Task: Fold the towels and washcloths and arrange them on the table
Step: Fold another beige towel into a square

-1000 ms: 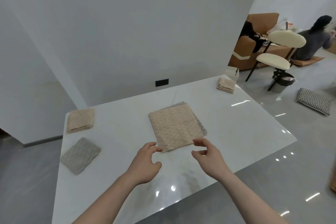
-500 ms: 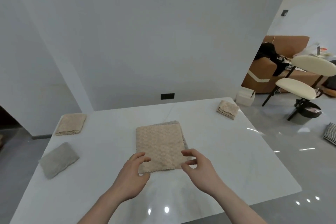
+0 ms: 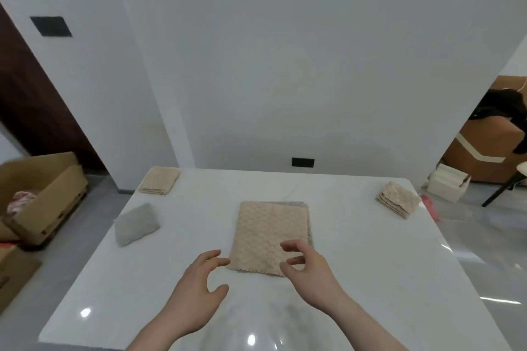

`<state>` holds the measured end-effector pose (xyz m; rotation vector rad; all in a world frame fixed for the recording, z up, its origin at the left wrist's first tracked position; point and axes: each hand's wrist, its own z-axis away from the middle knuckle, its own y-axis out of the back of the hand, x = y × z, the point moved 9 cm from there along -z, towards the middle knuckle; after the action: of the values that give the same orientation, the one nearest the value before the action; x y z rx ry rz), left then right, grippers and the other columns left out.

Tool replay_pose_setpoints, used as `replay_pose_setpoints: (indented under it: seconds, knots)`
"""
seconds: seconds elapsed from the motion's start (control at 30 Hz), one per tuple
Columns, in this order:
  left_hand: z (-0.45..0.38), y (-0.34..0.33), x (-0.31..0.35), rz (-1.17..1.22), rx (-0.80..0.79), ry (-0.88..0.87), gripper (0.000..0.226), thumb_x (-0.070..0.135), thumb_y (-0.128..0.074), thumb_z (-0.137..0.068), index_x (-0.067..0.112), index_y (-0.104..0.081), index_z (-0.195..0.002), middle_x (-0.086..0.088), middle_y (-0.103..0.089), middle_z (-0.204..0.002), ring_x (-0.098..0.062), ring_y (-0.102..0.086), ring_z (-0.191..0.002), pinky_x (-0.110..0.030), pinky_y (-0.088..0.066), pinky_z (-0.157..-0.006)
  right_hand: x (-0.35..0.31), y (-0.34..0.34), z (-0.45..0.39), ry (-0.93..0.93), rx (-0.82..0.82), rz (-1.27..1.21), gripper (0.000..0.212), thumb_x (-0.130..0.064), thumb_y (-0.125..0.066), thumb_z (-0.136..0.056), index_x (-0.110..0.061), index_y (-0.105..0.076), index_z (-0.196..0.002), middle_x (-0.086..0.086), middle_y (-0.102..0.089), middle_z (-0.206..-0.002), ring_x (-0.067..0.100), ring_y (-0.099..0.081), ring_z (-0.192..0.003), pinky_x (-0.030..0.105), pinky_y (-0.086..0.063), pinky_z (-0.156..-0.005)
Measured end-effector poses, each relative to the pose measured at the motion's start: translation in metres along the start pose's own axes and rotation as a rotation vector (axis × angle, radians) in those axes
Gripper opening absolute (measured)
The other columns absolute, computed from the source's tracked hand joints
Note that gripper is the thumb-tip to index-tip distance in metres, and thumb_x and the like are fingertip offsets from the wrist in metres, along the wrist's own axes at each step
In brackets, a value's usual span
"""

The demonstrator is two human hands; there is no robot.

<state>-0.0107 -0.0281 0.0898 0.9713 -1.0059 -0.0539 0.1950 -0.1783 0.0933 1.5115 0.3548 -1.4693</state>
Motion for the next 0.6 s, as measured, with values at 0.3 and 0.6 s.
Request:
replay_pose_setpoints:
  seconds: [0.3, 0.6]
  knots:
    - [-0.032, -0.009, -0.007, -0.043, -0.088, -0.047, 0.041, 0.034, -0.063, -0.090, 0.052, -0.049, -0.124, 0.034, -0.031, -0.144, 0.002, -0.037, -0.137, -0.019, -0.031, -0.108, 0.017, 0.010, -0.003, -0.040, 0.065, 0.061, 0.034, -0.026, -0.066, -0.090, -0.042, -0.060, -0.119, -0.030, -0.061, -0.122, -0.006, -0.061, -0.105, 0.016, -0.051, -0.087]
    - [-0.115, -0.077, -0.040, -0.207, -0.246, -0.068, 0.049, 0.027, -0.058, -0.091, 0.032, -0.054, -0.139, 0.015, -0.032, -0.156, -0.009, -0.038, -0.141, -0.019, -0.031, -0.112, 0.078, 0.016, -0.043, -0.091, 0.094, 0.202, 0.038, -0.025, -0.066, -0.090, -0.040, -0.059, -0.124, -0.028, -0.058, -0.127, -0.005, -0.055, -0.117, 0.022, -0.048, -0.100]
